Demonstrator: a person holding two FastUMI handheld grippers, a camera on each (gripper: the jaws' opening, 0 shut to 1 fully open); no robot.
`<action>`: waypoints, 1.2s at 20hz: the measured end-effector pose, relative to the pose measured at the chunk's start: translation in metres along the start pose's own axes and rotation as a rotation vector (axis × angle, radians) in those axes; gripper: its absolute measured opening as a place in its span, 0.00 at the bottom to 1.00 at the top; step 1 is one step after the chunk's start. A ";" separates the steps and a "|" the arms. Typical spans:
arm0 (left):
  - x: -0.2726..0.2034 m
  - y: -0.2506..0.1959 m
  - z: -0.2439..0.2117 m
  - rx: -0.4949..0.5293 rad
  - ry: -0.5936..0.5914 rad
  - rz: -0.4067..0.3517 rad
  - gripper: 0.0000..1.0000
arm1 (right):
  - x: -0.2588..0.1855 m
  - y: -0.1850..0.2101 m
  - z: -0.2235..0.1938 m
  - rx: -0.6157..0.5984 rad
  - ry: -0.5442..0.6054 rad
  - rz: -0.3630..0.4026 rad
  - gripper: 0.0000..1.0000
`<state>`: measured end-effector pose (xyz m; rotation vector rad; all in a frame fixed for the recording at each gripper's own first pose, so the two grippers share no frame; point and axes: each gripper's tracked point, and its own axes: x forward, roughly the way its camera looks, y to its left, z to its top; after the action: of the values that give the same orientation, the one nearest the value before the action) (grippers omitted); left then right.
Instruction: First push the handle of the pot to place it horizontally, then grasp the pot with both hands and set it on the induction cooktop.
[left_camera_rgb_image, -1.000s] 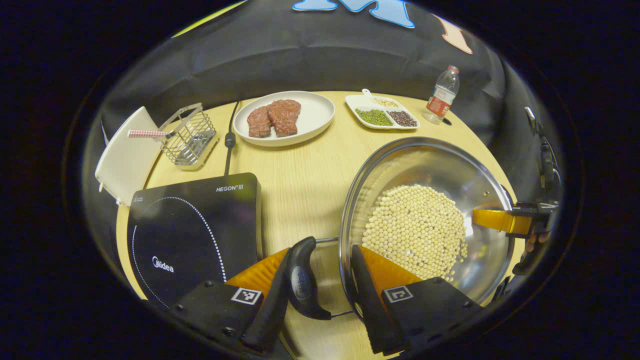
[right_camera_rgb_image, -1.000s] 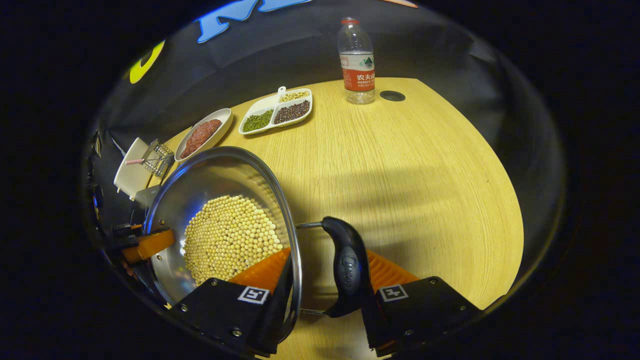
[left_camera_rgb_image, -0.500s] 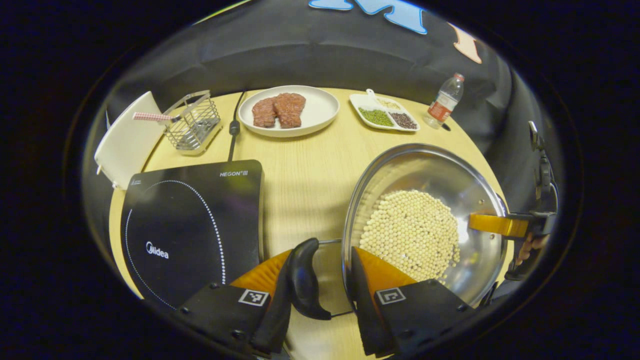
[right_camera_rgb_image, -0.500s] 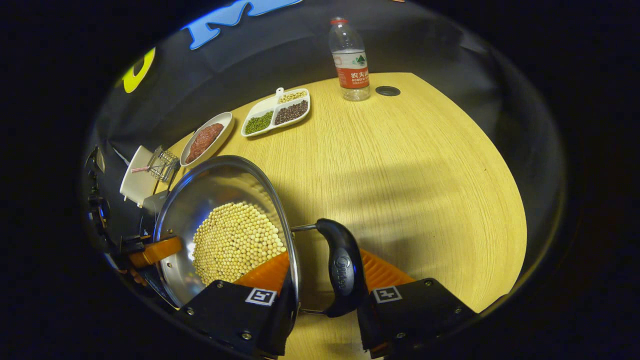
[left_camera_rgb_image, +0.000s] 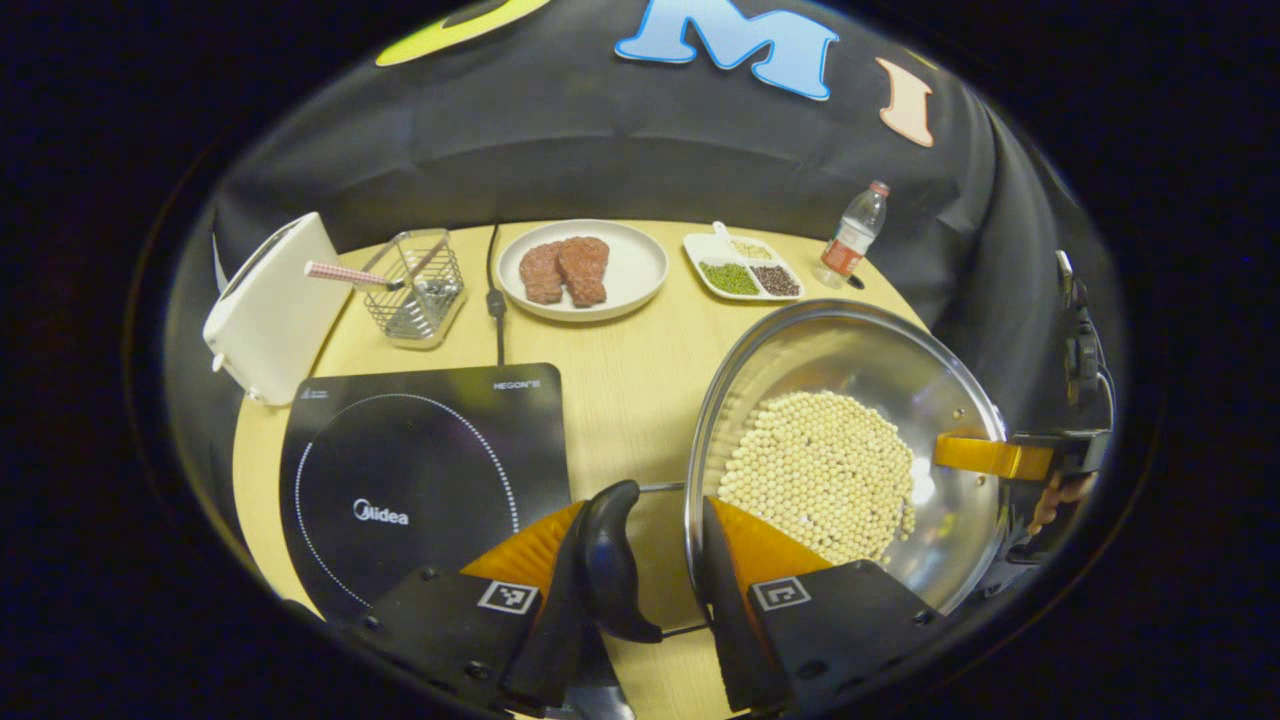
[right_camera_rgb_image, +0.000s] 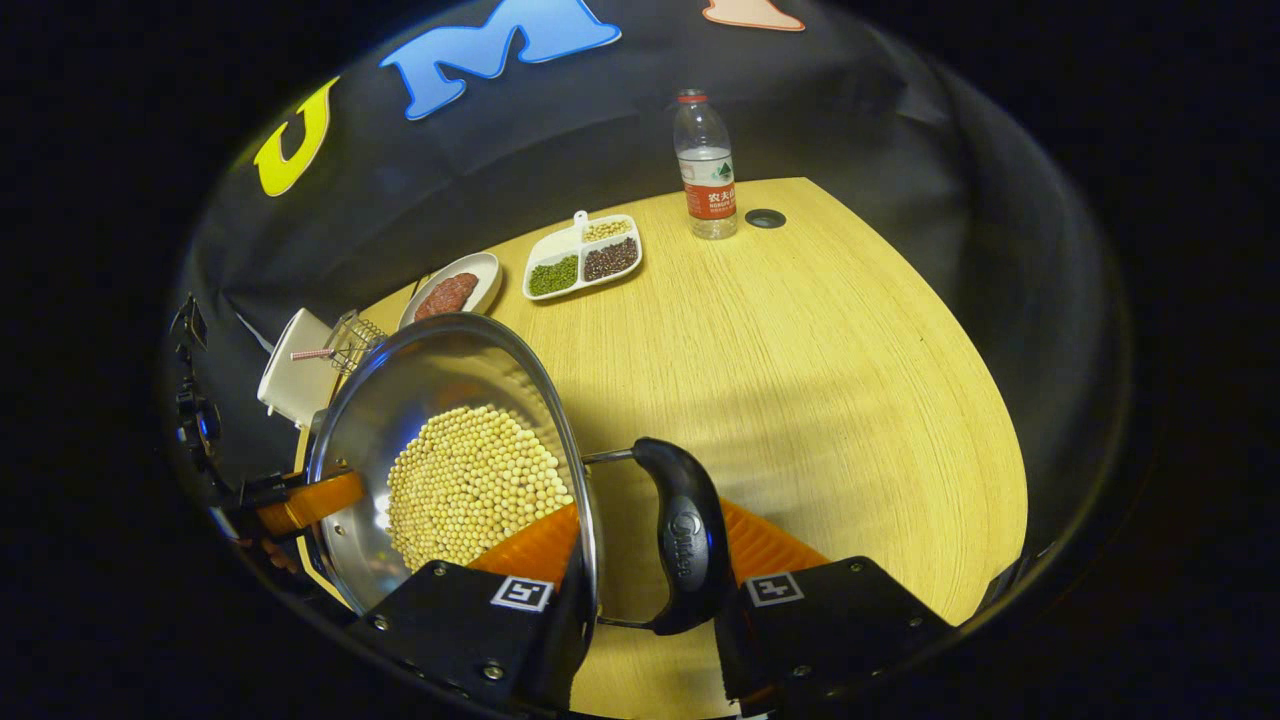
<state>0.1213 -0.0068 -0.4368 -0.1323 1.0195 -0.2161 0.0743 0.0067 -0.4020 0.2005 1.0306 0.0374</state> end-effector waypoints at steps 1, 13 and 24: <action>-0.007 0.003 0.001 0.000 -0.007 -0.002 0.60 | -0.006 0.006 -0.003 0.004 -0.001 0.002 0.55; -0.082 0.067 -0.008 -0.024 -0.004 -0.005 0.60 | -0.043 0.084 -0.027 0.009 -0.024 0.010 0.55; -0.108 0.138 -0.008 -0.021 -0.005 0.011 0.60 | -0.038 0.155 -0.041 0.012 -0.014 0.031 0.55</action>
<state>0.0764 0.1534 -0.3807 -0.1464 1.0173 -0.1945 0.0297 0.1603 -0.3611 0.2271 1.0135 0.0582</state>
